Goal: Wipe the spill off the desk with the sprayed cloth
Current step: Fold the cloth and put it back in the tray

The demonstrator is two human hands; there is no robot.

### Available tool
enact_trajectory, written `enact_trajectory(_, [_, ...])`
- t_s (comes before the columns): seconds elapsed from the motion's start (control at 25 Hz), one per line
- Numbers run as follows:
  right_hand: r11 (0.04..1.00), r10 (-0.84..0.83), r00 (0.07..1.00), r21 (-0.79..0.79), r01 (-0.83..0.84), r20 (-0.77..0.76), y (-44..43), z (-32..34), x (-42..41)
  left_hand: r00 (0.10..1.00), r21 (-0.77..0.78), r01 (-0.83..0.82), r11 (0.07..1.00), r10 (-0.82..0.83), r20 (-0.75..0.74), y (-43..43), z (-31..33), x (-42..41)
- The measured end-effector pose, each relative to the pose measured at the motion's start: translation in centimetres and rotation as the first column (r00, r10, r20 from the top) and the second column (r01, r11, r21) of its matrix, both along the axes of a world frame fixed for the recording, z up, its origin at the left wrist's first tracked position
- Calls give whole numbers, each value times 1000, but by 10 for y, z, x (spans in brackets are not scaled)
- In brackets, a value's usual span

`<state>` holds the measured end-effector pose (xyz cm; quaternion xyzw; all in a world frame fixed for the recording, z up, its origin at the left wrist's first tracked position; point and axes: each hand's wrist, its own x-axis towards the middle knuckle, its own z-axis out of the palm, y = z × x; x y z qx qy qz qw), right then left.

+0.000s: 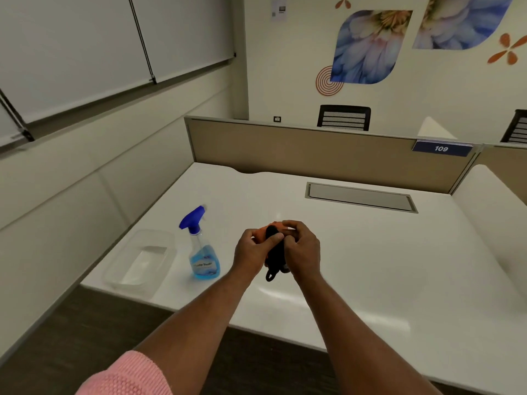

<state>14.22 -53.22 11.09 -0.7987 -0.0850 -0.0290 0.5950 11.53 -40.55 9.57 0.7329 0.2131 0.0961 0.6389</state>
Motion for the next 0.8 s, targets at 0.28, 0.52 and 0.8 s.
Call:
enact_trajectory(0.28, [1000, 19, 1000, 14, -20, 8, 53, -2, -84, 998, -4, -61, 998, 61, 17, 60, 6, -98])
enact_trajectory(0.52, [970, 223, 954, 145, -196, -202, 95, 11, -131, 995, -77, -72, 994, 77, 61, 122, 33, -166])
enact_trajectory(0.8, [951, 301, 943, 118, -286, -144, 163, 14, -140, 999, -136, -47, 990, 51, 20, 187, 38, -181])
